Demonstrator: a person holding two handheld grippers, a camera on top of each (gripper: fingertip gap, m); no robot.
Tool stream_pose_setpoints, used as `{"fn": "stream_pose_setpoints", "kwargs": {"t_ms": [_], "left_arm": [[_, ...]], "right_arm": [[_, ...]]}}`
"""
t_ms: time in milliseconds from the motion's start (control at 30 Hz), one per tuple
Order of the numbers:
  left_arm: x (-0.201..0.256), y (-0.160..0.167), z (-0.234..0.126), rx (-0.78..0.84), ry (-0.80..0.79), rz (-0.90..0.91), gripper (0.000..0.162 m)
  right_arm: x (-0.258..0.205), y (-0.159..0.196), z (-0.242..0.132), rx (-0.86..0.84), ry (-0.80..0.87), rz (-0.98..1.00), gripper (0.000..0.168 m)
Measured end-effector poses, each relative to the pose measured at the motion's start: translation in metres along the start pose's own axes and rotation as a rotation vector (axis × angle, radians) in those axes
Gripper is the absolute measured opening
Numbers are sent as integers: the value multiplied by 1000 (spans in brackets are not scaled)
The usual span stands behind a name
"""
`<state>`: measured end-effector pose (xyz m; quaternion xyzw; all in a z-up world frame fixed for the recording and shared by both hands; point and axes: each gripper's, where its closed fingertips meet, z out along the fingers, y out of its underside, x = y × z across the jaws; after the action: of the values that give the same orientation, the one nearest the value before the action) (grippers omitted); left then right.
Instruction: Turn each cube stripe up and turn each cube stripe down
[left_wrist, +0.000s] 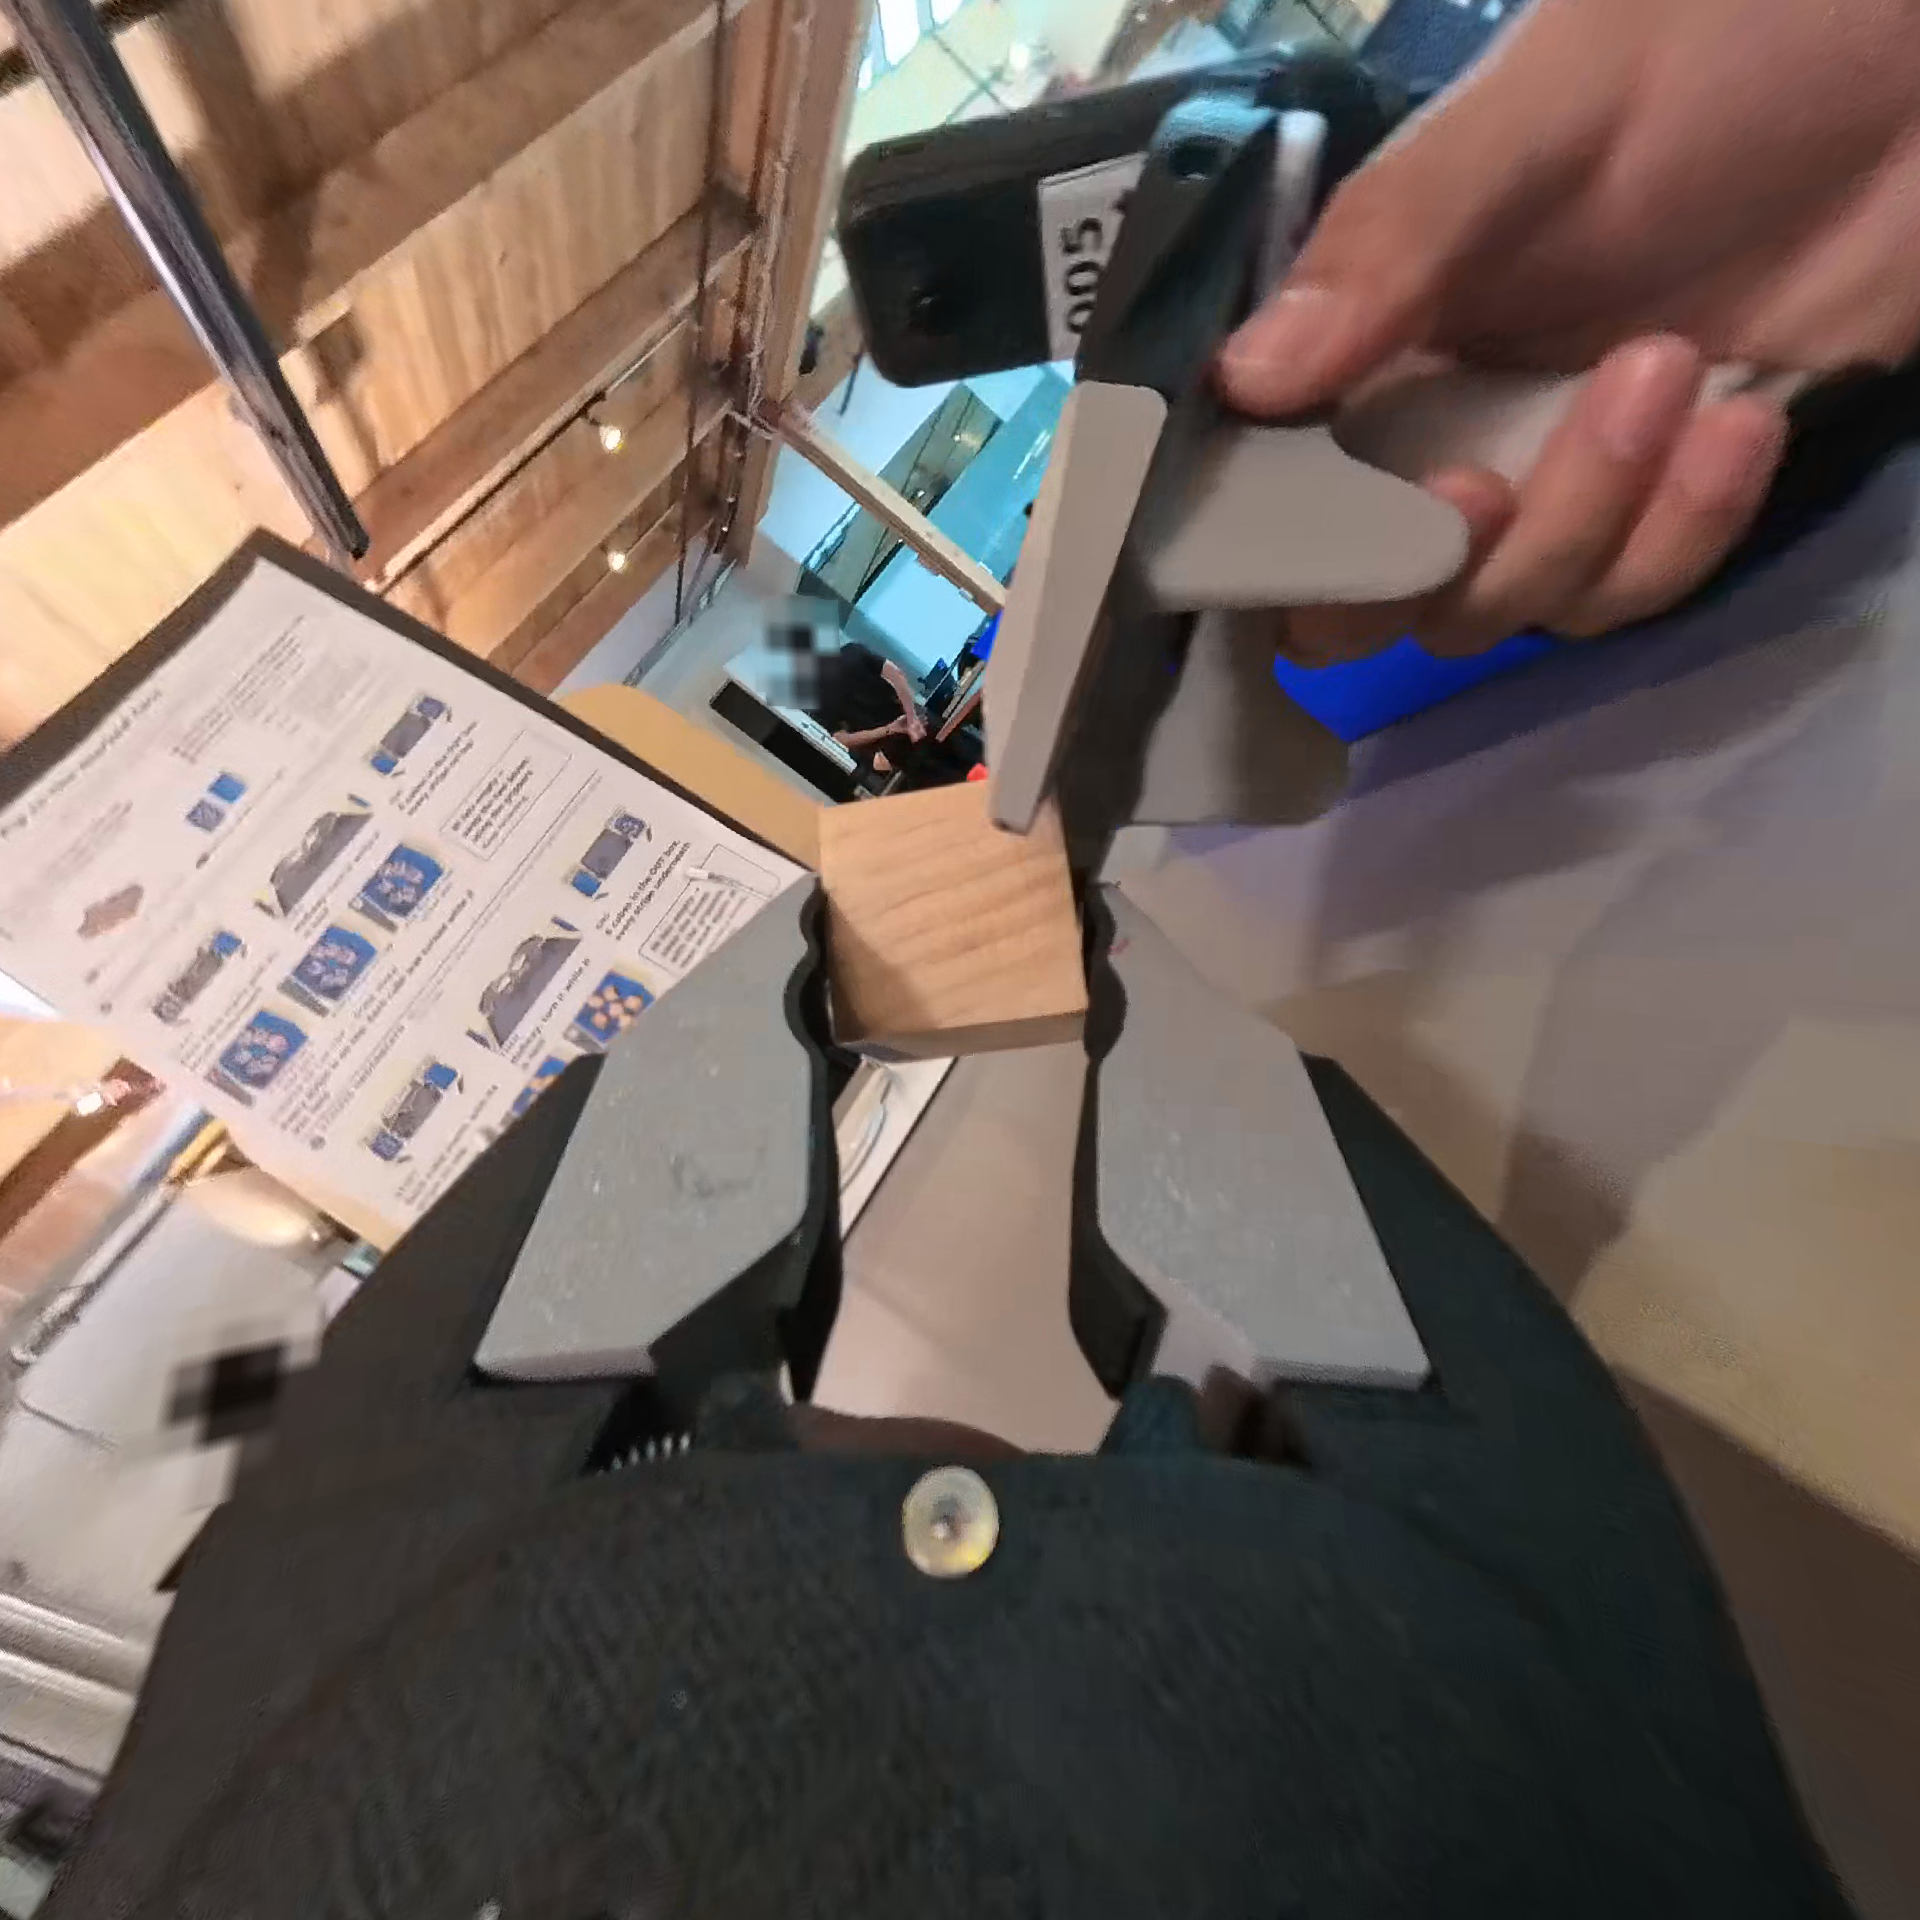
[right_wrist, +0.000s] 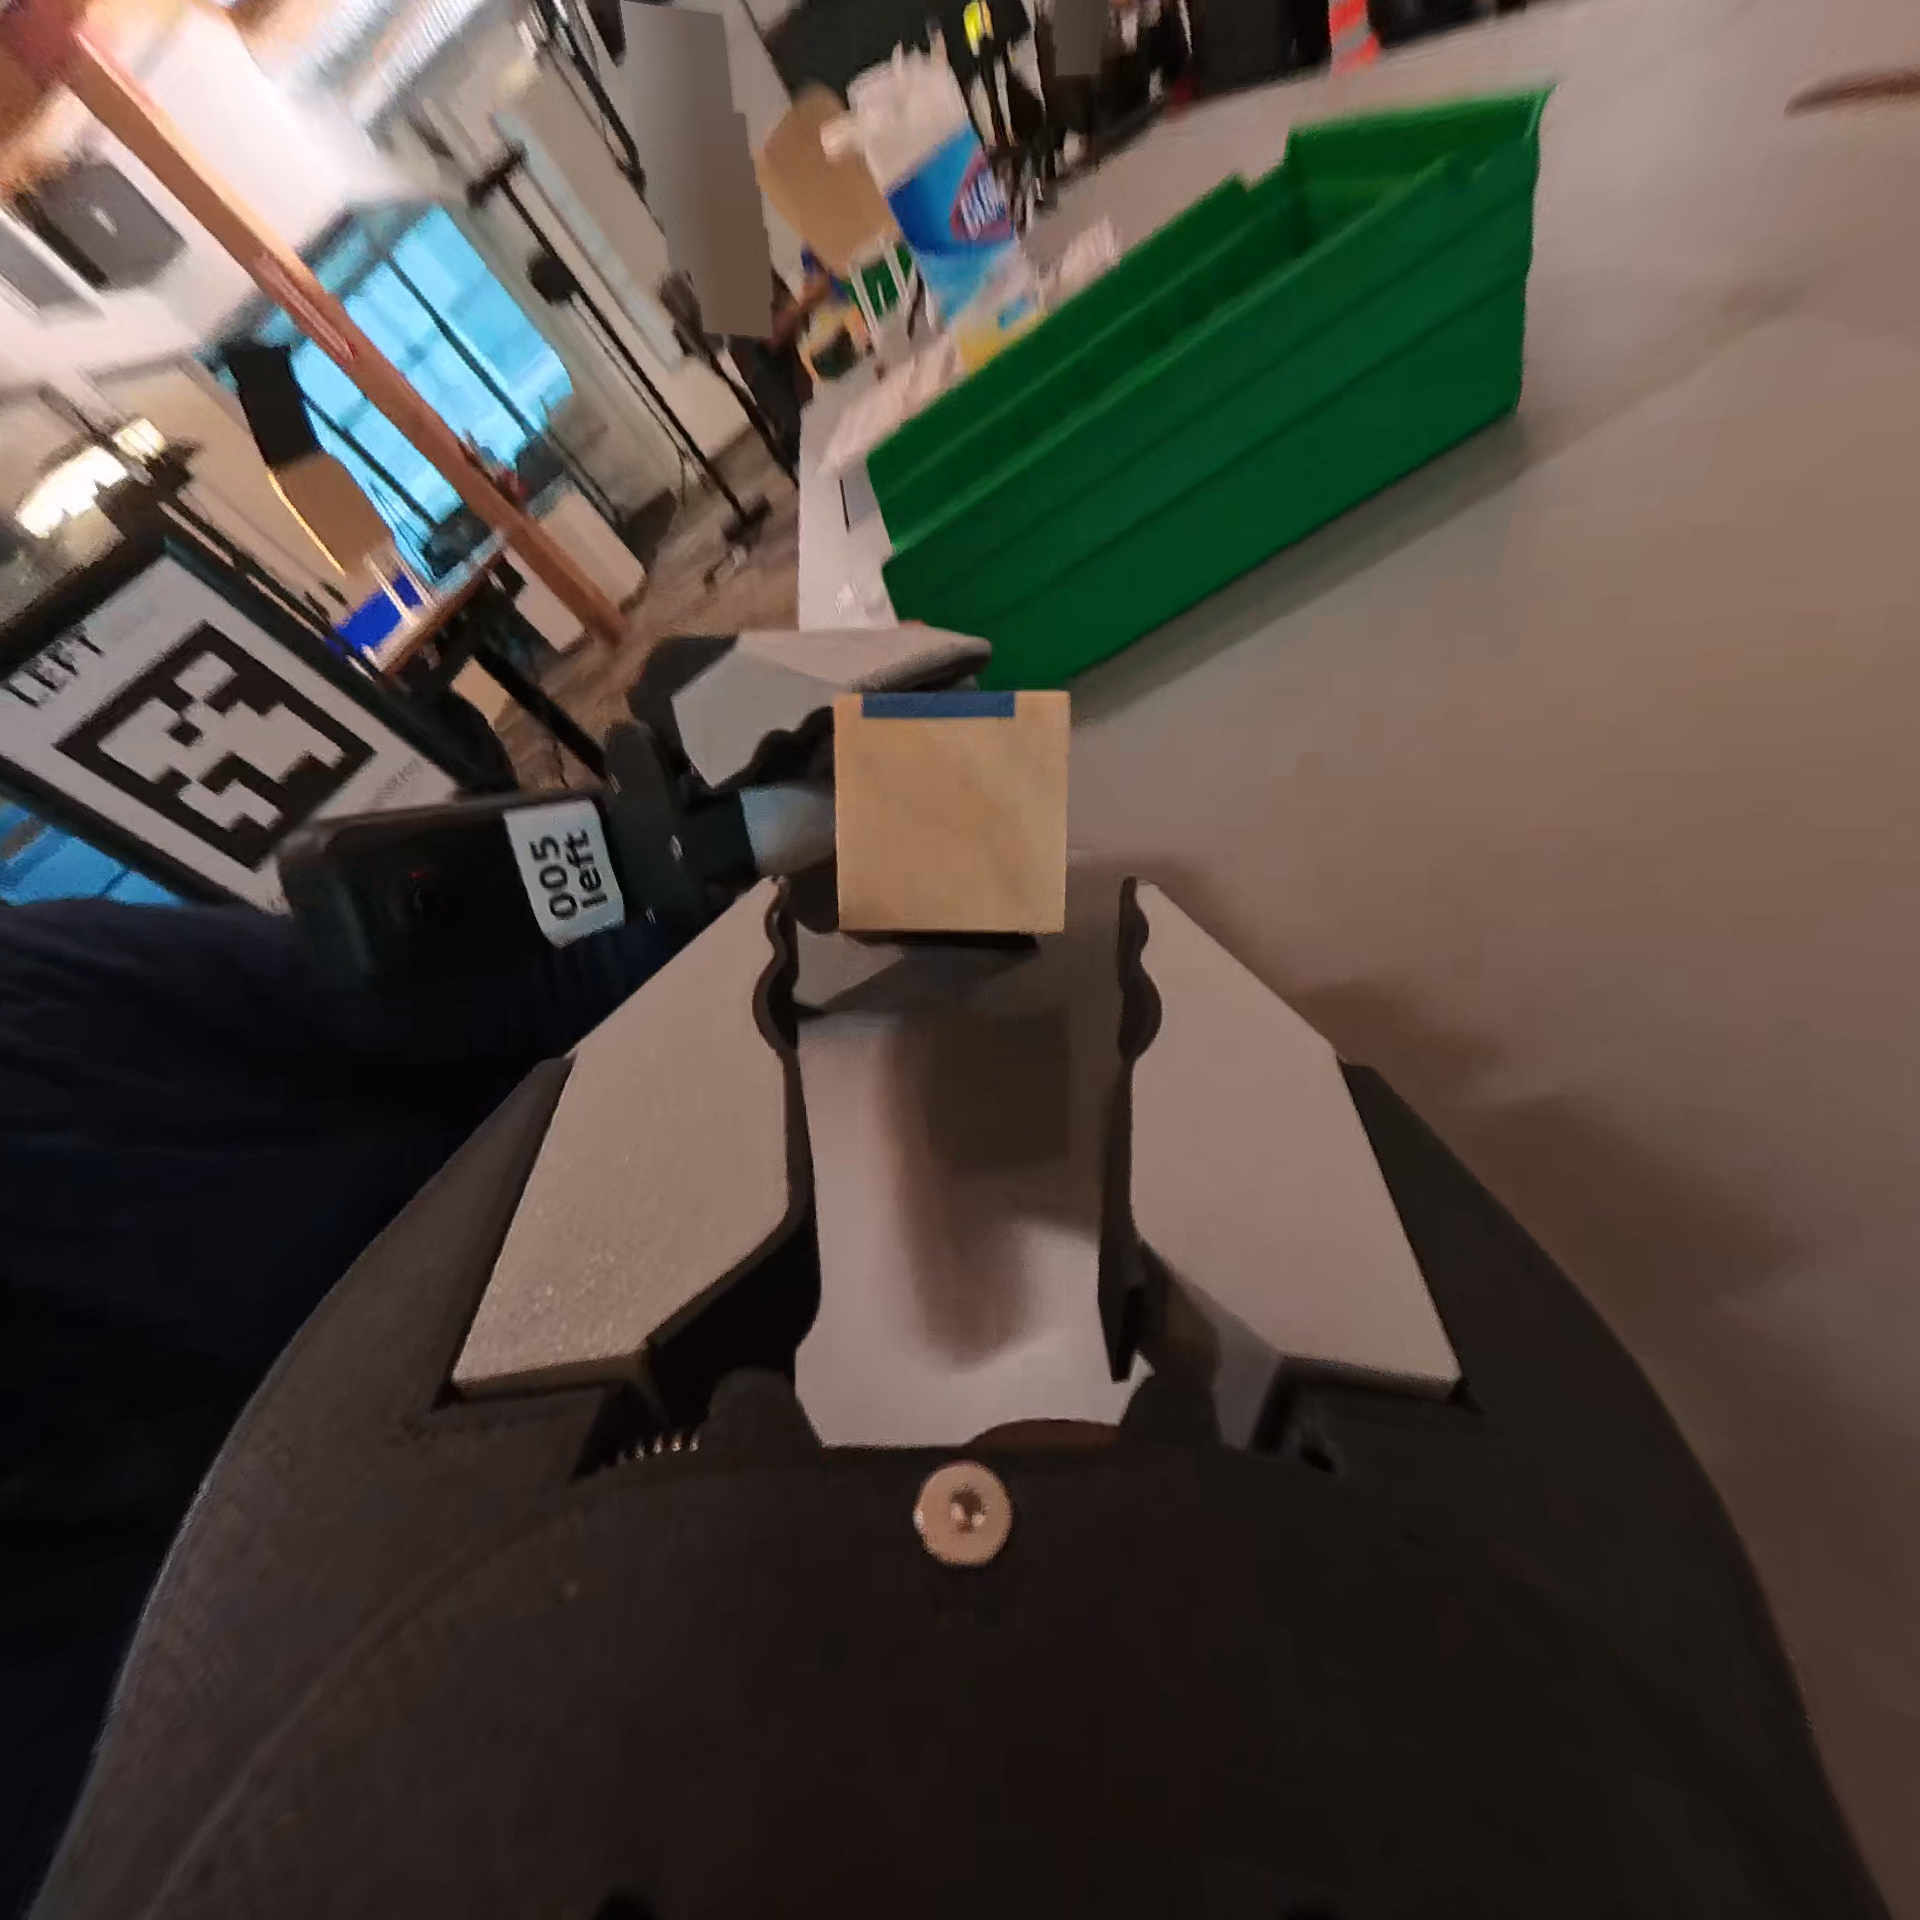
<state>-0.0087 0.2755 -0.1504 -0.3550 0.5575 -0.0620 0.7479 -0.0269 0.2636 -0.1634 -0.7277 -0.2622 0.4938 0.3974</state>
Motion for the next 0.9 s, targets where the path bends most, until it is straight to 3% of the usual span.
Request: {"fn": "stream_pose_setpoints", "kwargs": {"t_ms": [100,200,300,467,633,900], "left_arm": [[-7,-2,1,-3,-39,-52,47],[-5,-2,1,1,-34,-71,46],[-6,0,1,2,-41,-66,47],[10,0,-1,33,54,-38,50],[33,-14,-15,160,151,88,50],[54,-14,-18,174,220,176,53]], "right_arm": [[-4,-9,7,79,-40,27,56],[-4,-9,12,98,-34,5,43],[-2,-10,13,102,11,-49,42],[3,3,4,-42,93,-75,42],[-6,24,-13,-170,-42,67,42],[-10,52,-23,-322,-84,96,43]]}}
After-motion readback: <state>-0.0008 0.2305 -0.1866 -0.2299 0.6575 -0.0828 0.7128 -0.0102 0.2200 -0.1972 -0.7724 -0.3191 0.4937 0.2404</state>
